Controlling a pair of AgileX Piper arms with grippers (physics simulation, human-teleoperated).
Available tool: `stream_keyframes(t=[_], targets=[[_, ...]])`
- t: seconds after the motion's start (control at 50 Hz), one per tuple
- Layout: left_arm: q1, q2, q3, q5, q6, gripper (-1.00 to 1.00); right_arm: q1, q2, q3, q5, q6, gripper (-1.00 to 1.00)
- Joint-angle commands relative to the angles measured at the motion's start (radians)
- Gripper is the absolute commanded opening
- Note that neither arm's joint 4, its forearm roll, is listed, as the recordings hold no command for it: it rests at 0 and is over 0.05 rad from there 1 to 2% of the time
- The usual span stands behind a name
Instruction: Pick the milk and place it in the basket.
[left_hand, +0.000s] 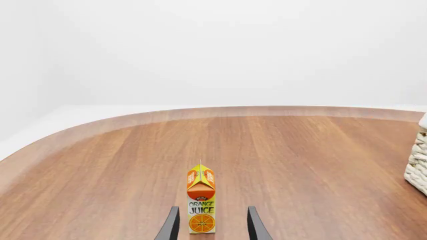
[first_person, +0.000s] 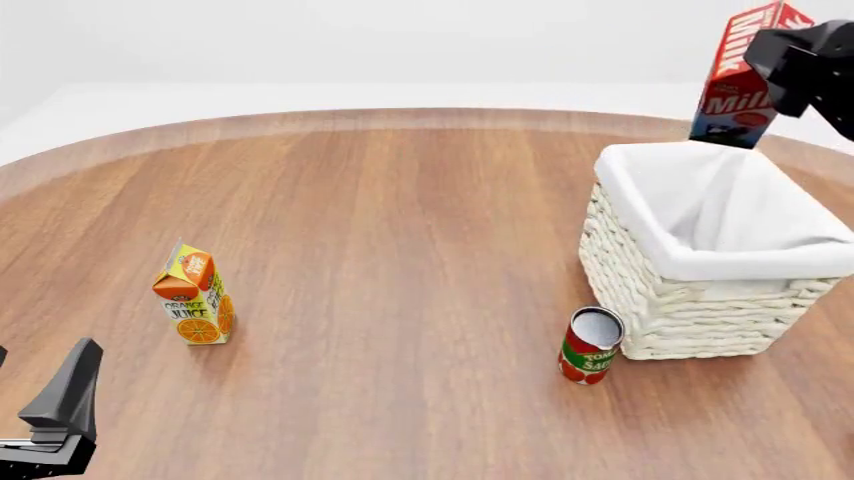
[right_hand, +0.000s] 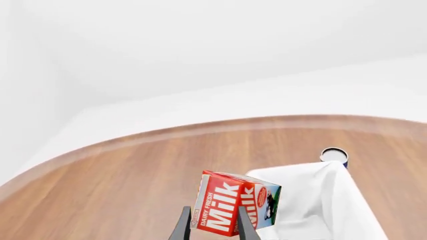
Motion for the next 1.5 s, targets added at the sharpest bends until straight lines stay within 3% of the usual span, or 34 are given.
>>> stream_keyframes(t=[0.02, 0.1, 1.5], targets=[[0.0, 0.0, 0.0, 0.0, 0.0, 1.0, -0.038, 0.018, 0.008, -0.042, 0.01, -1.0], [0.0, 0.0, 0.0, 0.0, 0.0, 1.0, -0.047, 0.031, 0.01, -0.051, -0.008, -1.0], [0.0, 0.0, 0.0, 0.0, 0.0, 1.0, -0.171, 0.348, 0.076, -0.314, 0.049, -1.0]])
